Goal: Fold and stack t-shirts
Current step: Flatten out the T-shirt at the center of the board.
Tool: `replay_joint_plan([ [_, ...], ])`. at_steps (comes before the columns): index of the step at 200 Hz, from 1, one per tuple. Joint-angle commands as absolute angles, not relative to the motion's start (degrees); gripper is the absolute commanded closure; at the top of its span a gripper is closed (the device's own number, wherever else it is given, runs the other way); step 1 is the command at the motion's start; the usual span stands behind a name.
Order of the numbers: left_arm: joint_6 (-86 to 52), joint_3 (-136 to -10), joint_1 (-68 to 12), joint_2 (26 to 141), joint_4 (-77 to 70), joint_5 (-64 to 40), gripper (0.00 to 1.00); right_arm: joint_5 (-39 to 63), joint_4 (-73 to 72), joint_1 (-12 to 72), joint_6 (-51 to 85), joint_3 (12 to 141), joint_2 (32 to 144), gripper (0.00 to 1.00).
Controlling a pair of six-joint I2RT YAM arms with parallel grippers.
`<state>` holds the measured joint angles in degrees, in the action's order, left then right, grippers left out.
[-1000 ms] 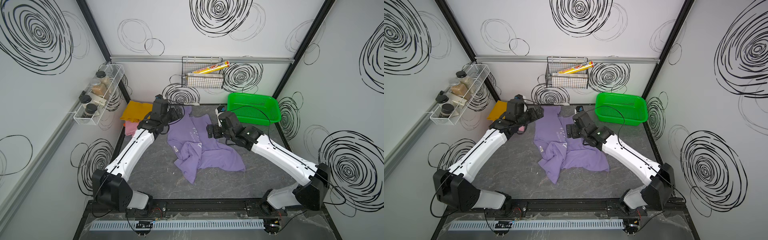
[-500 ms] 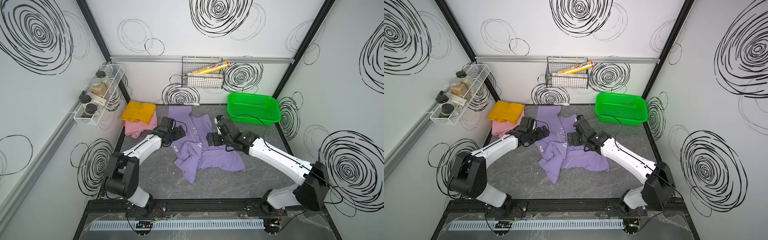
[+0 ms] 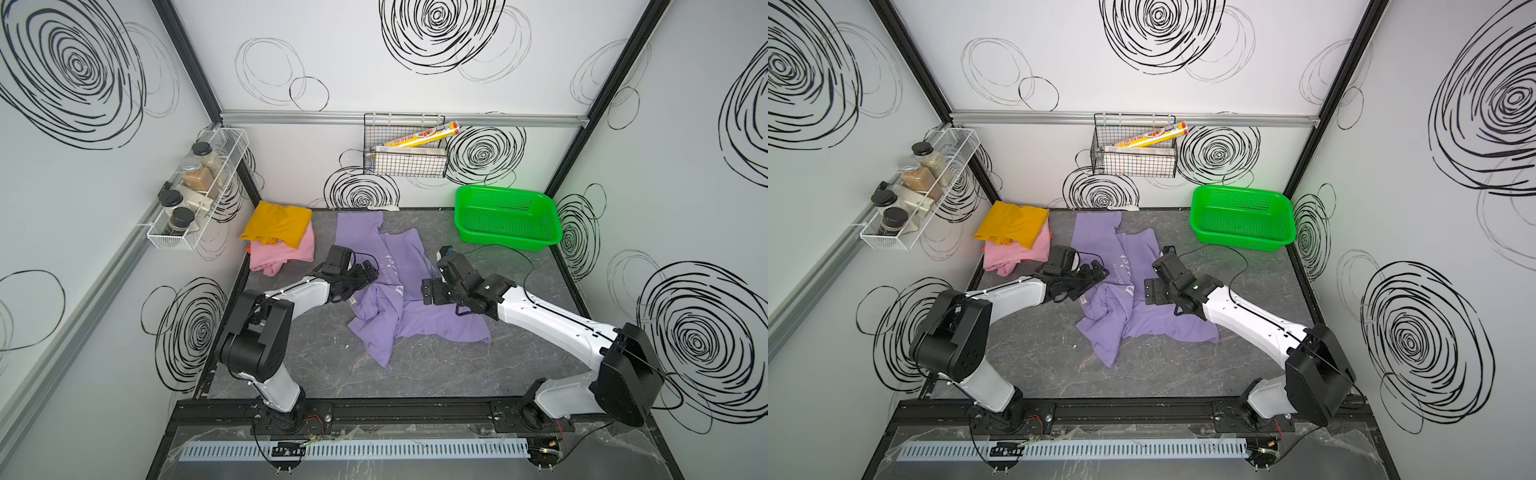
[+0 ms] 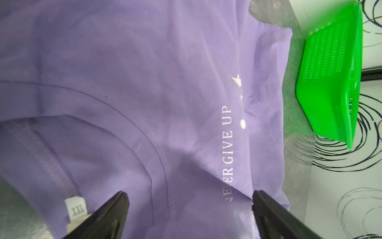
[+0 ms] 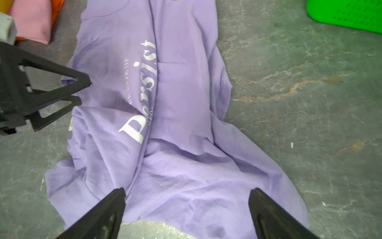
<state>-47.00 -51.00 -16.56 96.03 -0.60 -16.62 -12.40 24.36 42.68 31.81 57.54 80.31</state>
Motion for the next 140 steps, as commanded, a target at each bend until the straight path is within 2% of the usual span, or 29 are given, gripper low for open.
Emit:
replay_joint_plan([
  [1, -47.5, -50.2, -17.5, 97.2, -4.3, -17.8, 0.01, -14.8, 21.3, 41.6, 34.0, 55.6, 81.6, 0.02],
  [60, -43.6, -49.8, -18.1, 99.0, 1.5, -16.1, 0.01, -14.6, 20.1, 41.2, 34.9, 55.2, 87.8, 0.02],
  [140, -36.1, -50.6, -17.7, 96.8, 22.6, -6.8, 0.01, -14.3, 19.9, 40.4, 36.0, 56.9, 97.6, 0.02],
])
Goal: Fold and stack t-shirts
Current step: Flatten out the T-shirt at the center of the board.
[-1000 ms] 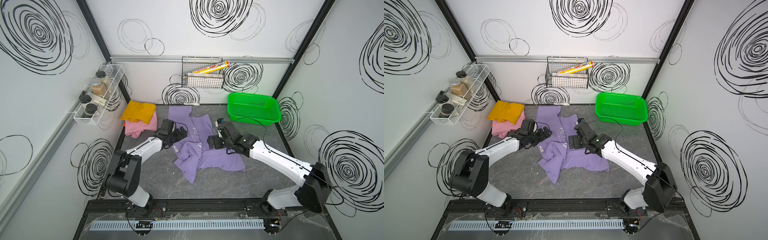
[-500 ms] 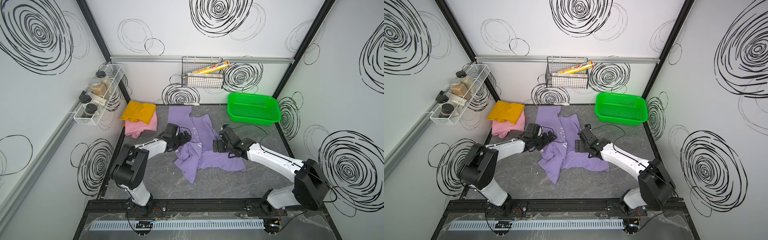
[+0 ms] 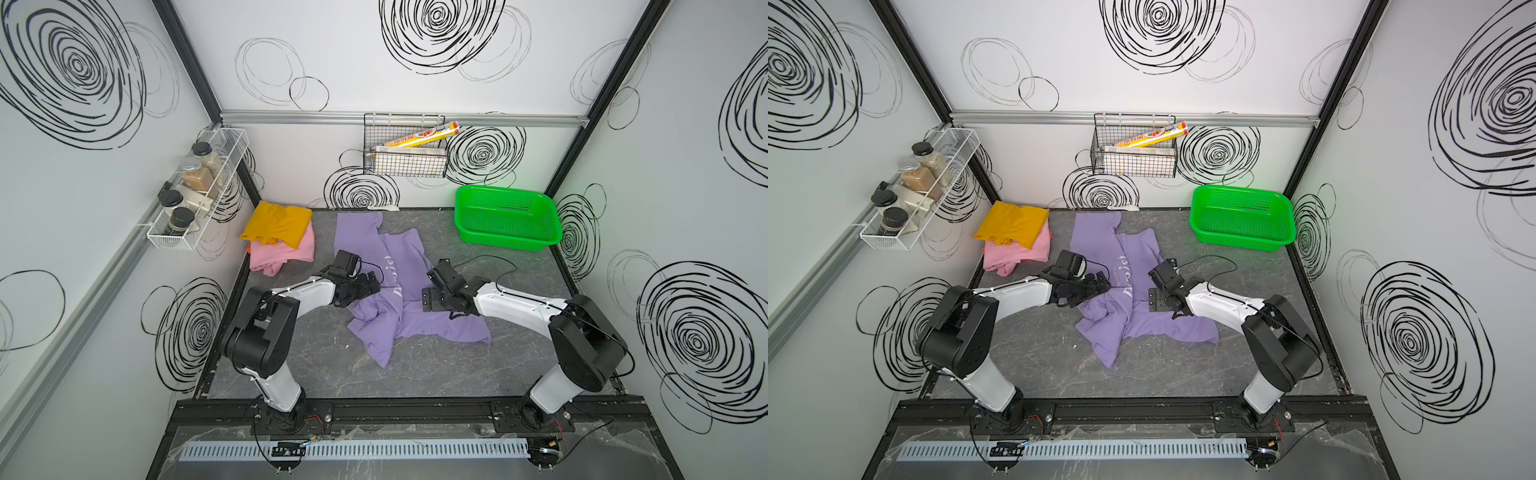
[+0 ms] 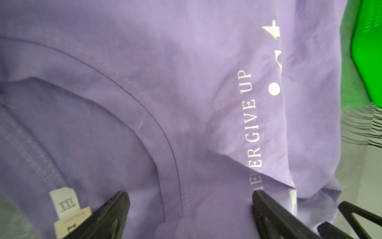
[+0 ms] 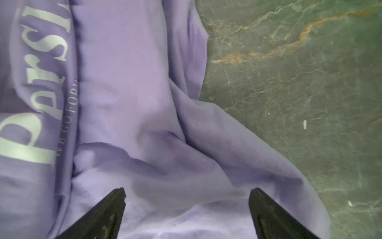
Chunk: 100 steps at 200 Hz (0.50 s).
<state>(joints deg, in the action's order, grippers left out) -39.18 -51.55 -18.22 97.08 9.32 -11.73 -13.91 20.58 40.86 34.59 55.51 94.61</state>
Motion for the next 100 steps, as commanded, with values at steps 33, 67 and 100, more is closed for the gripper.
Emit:
replay_joint_plan([
  [33, -34.8, -51.1, -15.7, 93.7, 30.0, -5.4, 0.01, -14.9, 20.3, 39.8, 36.4, 59.2, 102.4, 0.02],
  [67, -33.1, -51.3, -12.5, 89.4, 35.8, -5.0, 0.01, -17.1, 22.3, 38.6, 36.7, 61.6, 104.6, 0.02],
  [100, -31.1, -51.2, -9.3, 85.9, 39.7, -4.2, 0.01, -19.4, 23.8, 35.8, 36.0, 63.0, 104.7, 0.01],
])
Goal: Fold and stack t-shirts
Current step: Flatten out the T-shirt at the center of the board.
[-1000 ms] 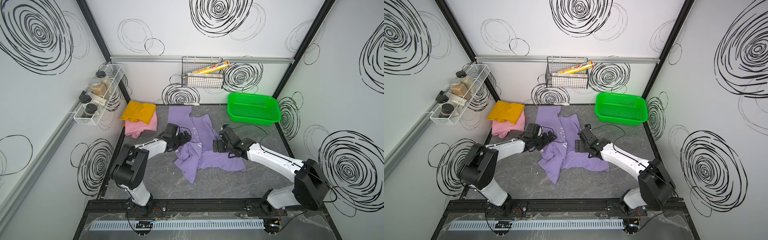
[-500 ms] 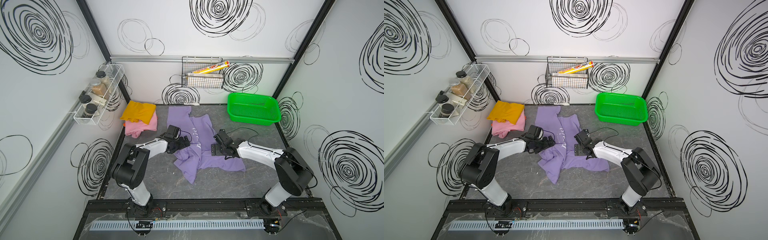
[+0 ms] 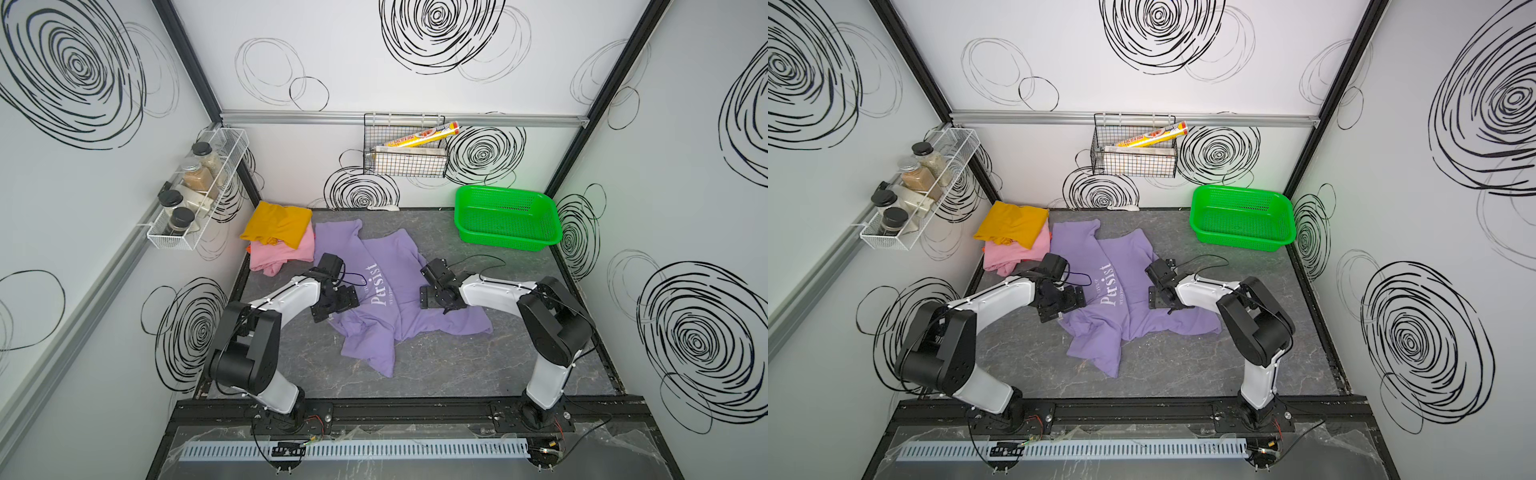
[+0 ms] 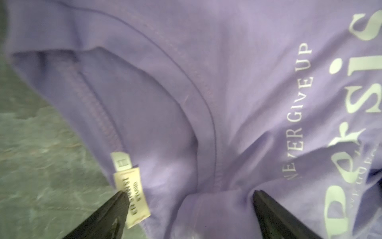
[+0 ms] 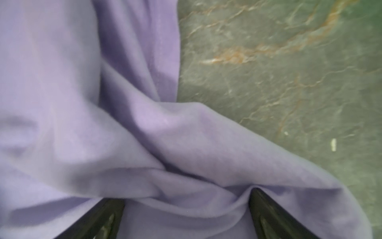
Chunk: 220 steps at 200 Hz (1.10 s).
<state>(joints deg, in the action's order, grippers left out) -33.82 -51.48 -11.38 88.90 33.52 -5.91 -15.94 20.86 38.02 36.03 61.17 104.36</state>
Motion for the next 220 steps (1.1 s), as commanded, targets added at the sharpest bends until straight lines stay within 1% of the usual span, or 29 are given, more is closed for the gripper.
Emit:
replay_joint_plan([
  [1, -31.0, -51.1, -9.2, 85.7, 39.7, -4.2, 0.01, -19.4, 23.8, 35.8, 36.0, 63.0, 104.7, 0.01],
  [50, -29.1, -49.5, -4.9, 81.9, 42.1, -4.2, 0.01, -21.8, 24.9, 31.8, 32.8, 64.3, 103.3, 0.01],
  [94, -30.3, -50.1, -3.4, 76.7, 44.7, -4.7, 0.01, -23.3, 26.6, 31.6, 31.9, 65.9, 100.7, 0.01],
  [133, -32.9, -53.5, -2.5, 72.8, 45.8, -6.7, 0.01, -24.2, 27.3, 31.6, 31.3, 68.9, 94.8, 0.01],
  [147, -34.6, -53.3, -2.4, 72.2, 43.0, -10.3, 0.01, -21.0, 25.0, 31.6, 29.2, 70.6, 93.2, 0.01],
  [157, -36.5, -53.1, -2.5, 71.8, 38.9, -13.4, 0.01, -16.9, 22.1, 31.6, 28.2, 71.3, 92.1, 0.01],
  [183, -43.0, -53.6, -5.4, 72.6, 26.1, -19.2, 0.01, -1.5, 14.3, 30.6, 22.9, 73.8, 91.8, 0.0],
  [209, -45.0, -59.2, -12.6, 80.2, 18.6, -18.9, 0.01, 7.2, 14.5, 28.1, 20.8, 81.4, 98.5, 0.0],
  [220, -45.6, -62.4, -15.4, 84.5, 17.2, -18.3, 0.01, 8.5, 15.4, 27.1, 20.4, 84.8, 102.1, 0.01],
])
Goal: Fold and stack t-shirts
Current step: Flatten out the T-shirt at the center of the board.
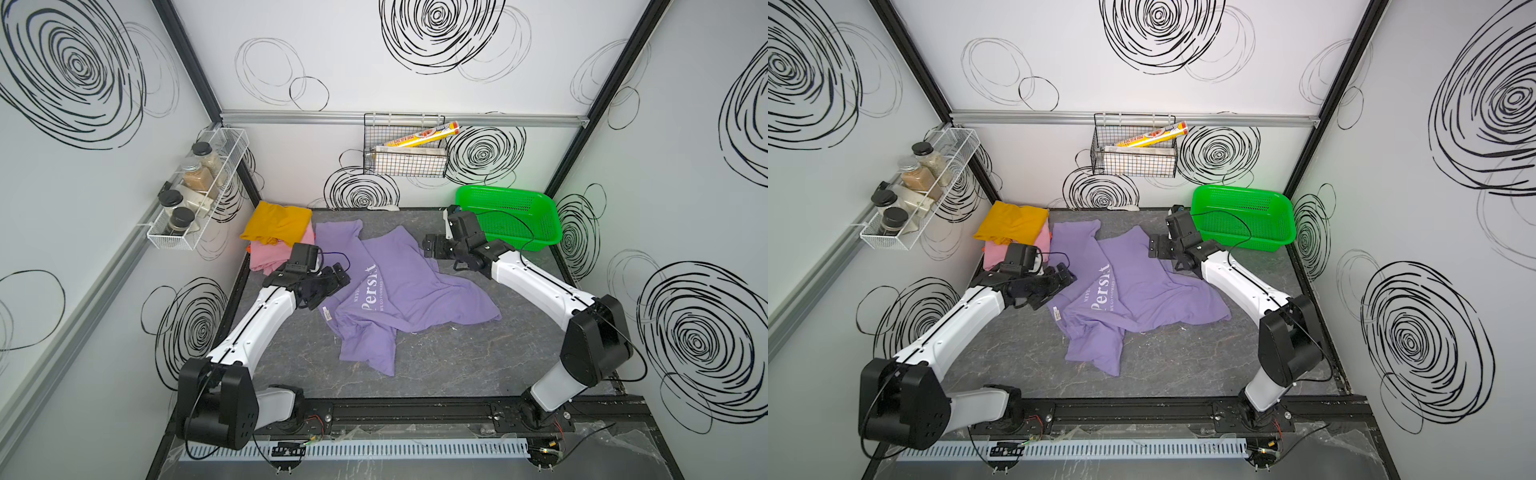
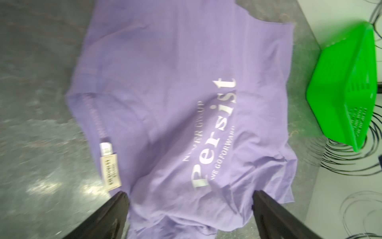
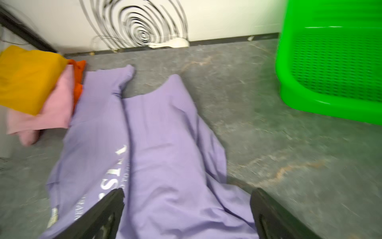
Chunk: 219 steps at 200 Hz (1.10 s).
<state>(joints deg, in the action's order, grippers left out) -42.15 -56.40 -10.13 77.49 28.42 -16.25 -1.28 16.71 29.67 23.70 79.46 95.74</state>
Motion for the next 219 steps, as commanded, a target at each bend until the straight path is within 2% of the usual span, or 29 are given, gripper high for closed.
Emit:
replay_joint_plan([
  [1, -45.7, -62.6, -15.7, 84.8, 17.1, -18.2, 0.01, 8.5, 15.6, 27.0, 20.4, 85.2, 102.5, 0.01],
  [40, -47.4, -70.3, -22.5, 97.0, 13.3, -15.9, 0.01, 11.4, 22.9, 22.2, 19.8, 98.5, 114.9, 0.03],
  [68, -47.4, -71.5, -25.4, 103.0, 13.3, -14.2, 0.01, 12.0, 24.5, 19.7, 19.4, 101.4, 118.9, 0.03],
  [121, -45.3, -66.3, -27.1, 107.3, 12.8, -11.4, 0.01, 15.3, 23.8, 18.4, 18.3, 98.8, 121.8, 0.04],
  [169, -43.4, -61.6, -27.4, 107.0, 16.0, -8.9, 0.01, 19.9, 19.4, 18.4, 19.8, 92.8, 123.6, 0.12],
  [219, -42.7, -58.1, -28.4, 104.6, 19.0, -8.3, 0.01, 19.0, 15.3, 18.5, 20.9, 85.4, 122.9, 0.18],
])
